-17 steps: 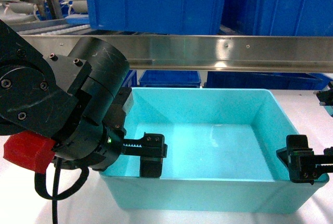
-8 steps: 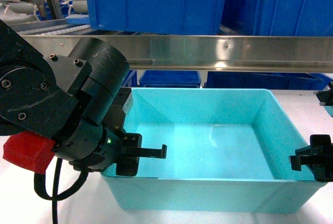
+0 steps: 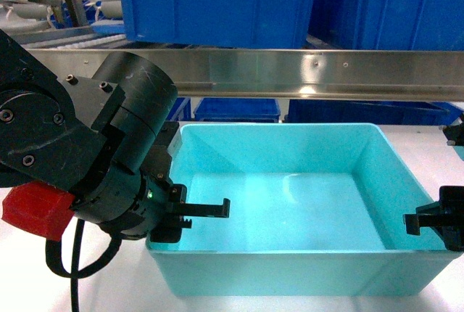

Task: Organize blue bins on left shelf correctly

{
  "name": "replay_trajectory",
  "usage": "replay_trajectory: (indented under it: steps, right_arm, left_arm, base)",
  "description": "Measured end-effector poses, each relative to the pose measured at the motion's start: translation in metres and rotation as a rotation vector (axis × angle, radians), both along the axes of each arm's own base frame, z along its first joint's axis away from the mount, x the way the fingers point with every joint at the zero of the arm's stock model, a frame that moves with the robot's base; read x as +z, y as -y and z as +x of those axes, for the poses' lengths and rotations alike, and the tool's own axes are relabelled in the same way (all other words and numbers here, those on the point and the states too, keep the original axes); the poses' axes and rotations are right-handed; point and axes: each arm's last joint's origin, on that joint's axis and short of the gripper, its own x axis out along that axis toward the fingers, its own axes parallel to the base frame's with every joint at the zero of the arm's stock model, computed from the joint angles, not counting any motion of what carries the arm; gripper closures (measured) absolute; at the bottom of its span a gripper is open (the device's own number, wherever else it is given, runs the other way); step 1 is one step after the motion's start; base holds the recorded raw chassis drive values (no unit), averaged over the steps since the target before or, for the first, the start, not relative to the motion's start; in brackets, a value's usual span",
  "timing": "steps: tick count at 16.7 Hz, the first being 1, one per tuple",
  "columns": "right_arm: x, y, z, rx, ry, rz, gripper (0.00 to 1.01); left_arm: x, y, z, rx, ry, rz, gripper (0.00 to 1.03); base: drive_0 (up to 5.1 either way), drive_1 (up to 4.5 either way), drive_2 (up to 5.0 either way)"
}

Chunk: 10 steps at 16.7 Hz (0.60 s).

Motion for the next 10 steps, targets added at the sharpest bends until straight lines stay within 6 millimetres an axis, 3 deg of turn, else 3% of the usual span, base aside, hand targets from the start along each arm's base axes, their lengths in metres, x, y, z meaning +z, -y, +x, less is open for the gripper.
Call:
replay_trajectory:
  steps: [3, 7, 10]
  right_arm:
    - [0.001, -0.001, 0.0, -0.011, 0.004, 0.003, 0.99]
    - [0.049, -0.006, 0.012, -0.03, 0.155, 0.045, 0.99]
    - [0.069, -0.008, 0.013, -0.025, 0.249, 0.051, 0.99]
  left_arm:
    - [0.0, -0.001, 0.001, 0.01, 0.007, 0.0, 1.01]
    - [0.057, -0.008, 0.013, 0.018, 0.149, -0.04, 1.01]
    - [0.074, -0.009, 0.017, 0.011, 0.185, -0.048, 1.01]
  base:
    - [0.0, 0.0, 0.0]
    - [0.0, 0.0, 0.0]
    - [0.0, 0.0, 0.0]
